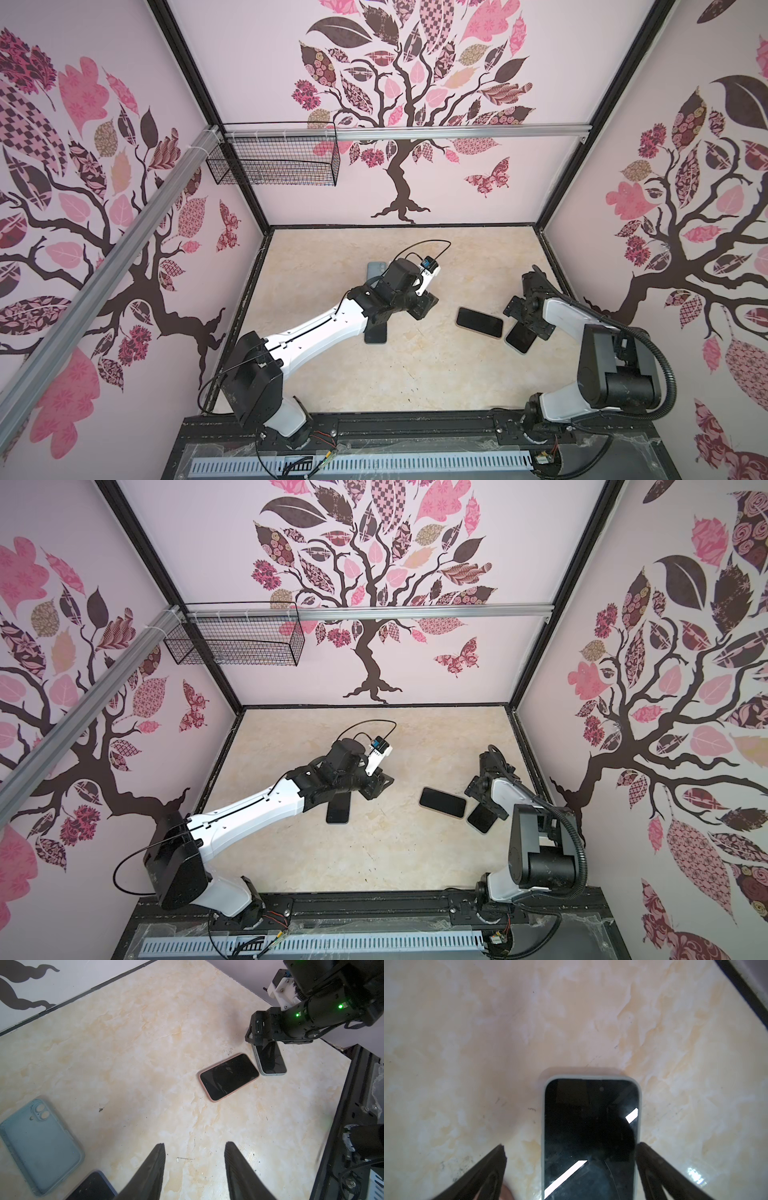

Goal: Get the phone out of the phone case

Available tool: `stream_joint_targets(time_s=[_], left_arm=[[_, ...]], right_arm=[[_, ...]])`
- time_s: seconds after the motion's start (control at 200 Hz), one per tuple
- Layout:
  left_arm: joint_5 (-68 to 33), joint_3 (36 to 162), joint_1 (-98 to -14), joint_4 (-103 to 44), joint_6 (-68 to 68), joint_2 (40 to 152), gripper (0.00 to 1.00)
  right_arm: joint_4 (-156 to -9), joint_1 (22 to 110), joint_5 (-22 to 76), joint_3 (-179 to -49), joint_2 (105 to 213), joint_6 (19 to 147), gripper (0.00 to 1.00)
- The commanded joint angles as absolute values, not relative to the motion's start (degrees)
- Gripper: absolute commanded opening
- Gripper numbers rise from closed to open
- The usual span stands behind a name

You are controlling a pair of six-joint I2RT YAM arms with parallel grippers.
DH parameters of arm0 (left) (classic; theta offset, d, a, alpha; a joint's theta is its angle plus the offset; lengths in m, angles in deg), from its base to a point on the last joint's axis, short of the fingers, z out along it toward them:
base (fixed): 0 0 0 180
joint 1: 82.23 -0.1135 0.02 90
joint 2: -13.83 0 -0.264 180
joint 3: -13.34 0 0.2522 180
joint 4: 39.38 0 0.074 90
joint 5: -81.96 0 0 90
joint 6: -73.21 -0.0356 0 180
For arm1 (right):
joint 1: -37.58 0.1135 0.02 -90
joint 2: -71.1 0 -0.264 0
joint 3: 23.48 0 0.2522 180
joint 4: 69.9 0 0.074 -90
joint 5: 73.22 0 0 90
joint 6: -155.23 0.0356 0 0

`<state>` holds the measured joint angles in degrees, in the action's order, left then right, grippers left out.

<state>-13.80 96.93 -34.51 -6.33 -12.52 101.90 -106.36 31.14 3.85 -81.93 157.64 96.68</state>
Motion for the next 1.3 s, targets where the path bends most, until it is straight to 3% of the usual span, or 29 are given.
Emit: stream_joint_targets(time_s=[0.0, 0.49, 0.85, 1.115, 1.21, 1.295], left_arm=[[-15.5, 97.1, -34.6, -7.3, -11.2, 103.2, 0.5], [-14.6, 99.3, -34.6, -3.5, -10.2, 103.3, 0.5], [-14.9, 99.4, -34.5, -3.6, -6.5, 101.8, 0.5], [-6.6, 97.3, -34.7, -6.0, -4.8, 98.6, 0.5], [-3.3, 95.8, -34.8, -7.1, -4.5, 96.4, 0.75], [-2.8, 94.8, -35.1, -8.2, -4.1, 95.2, 0.88]], right_arm=[[-106.7, 29.7, 5.5, -83.5, 159.5, 95.3, 0.99], [-107.7, 29.1, 9.3, -84.7, 165.7, 94.3, 0.96], [-110.5, 29.0, 6.7, -84.8, 167.6, 93.8, 0.7], [-114.9, 29.0, 1.6, -84.0, 158.9, 95.7, 0.57], [-115.4, 28.9, 3.0, -82.4, 154.3, 96.1, 0.53], [-115.8, 29.0, 7.3, -80.9, 150.3, 96.0, 0.49]])
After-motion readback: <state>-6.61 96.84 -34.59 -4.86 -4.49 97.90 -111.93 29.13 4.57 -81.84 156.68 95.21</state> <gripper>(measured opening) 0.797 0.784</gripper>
